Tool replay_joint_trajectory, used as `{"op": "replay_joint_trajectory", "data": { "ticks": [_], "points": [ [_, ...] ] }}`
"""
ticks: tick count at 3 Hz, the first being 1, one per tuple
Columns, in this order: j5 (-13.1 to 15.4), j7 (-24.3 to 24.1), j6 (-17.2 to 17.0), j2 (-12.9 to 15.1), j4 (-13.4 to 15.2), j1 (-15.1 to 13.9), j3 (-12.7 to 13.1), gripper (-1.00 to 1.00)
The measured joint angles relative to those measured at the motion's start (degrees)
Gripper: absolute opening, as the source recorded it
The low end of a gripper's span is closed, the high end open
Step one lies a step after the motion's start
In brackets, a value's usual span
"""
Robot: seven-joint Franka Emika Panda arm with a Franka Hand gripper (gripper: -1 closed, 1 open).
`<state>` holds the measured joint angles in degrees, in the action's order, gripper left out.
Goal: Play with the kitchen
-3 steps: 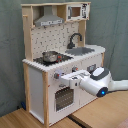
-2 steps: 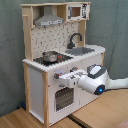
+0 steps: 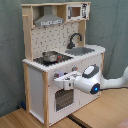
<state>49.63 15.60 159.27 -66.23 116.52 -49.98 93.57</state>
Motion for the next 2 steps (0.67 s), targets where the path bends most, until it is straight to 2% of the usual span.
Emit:
{"op": "replay_joint_trajectory", "data": {
  "ticks": [1,2],
  "points": [
    [-0.04,-0.03,0.03,0.0,-3.61,-4.3,1.35,1.0],
    [-0.1,-0.07,0.03,-0.01,-7.08,-7.08,3.61,1.0]
  ]
}}
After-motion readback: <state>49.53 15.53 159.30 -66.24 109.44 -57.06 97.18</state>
